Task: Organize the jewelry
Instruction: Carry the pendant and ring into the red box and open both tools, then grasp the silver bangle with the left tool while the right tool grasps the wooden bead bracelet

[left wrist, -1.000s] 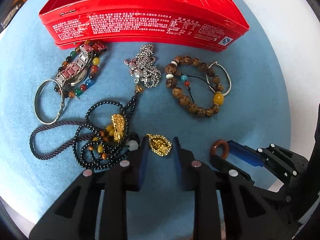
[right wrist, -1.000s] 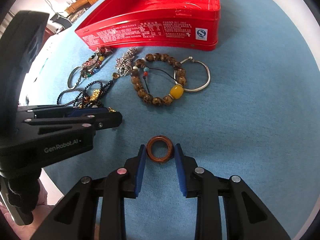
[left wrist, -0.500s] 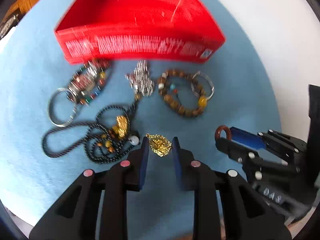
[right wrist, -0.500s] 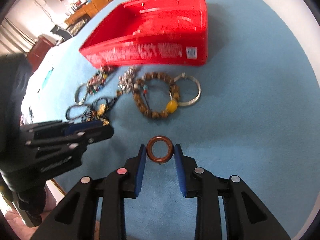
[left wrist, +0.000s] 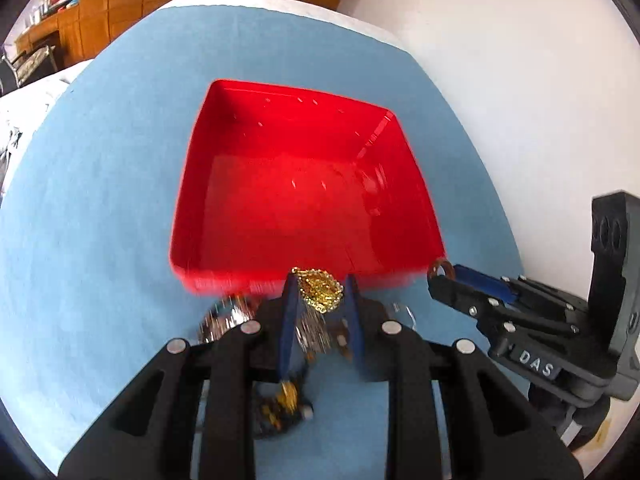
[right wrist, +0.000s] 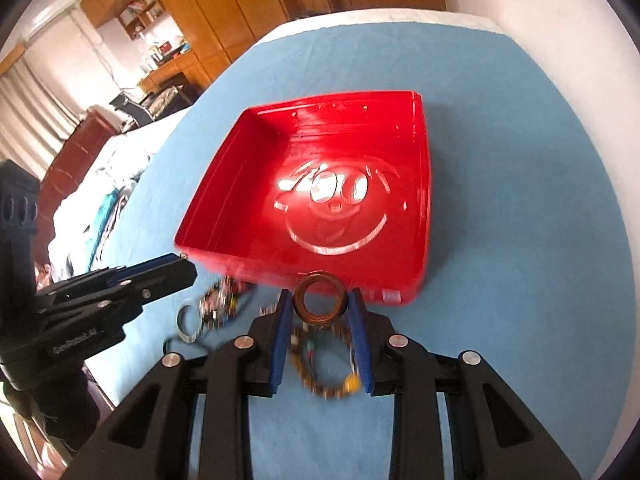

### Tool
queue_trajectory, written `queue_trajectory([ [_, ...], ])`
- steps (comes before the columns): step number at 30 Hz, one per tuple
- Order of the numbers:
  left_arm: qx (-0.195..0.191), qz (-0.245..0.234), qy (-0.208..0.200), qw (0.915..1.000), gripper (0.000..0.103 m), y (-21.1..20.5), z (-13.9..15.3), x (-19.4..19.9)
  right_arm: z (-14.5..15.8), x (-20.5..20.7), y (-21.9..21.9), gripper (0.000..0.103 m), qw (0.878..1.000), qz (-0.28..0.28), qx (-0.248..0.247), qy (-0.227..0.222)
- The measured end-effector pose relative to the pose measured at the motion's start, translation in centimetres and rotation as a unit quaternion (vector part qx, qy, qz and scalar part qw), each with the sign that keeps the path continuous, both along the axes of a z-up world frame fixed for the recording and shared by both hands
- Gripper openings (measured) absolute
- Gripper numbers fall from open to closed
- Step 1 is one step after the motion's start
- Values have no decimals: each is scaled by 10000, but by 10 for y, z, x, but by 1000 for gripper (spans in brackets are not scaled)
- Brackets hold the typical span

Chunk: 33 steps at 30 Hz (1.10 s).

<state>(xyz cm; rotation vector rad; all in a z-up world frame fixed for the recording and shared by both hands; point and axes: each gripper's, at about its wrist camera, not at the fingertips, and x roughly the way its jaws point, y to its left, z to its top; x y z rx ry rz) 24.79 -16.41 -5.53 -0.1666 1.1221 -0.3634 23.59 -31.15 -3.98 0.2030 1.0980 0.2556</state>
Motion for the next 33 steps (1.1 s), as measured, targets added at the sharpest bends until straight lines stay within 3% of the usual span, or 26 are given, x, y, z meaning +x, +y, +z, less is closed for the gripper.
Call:
queue_trajectory([
  [4,123,47,146,9998,22,-7,-16,41,-16,29,7,29,9997,-18,-101,217],
  [12,191,-49,510,9985,23,-14,-42,83,-40,59,17,29,9989,66,-281,373],
  [14,185,-87,585,9981,29,-15,-46,89,-44,61,19,36,9987,96,-307,392],
  [20,171,-135,492,9986,30,-19,-43,77,-40,52,14,38,9995,67,-101,275],
  [28,313,-154,-5,9994,30,11,-11,26,-18,15,1,38,9999,49,115,-40],
  [30,405,-156,-147,9990,34,18,-6,11,-16,2,-3,38,9998,32,156,-78],
  [33,669,-97,-252,9974,47,28,-6,-8,-19,-14,-7,38,9999,-5,138,-50],
])
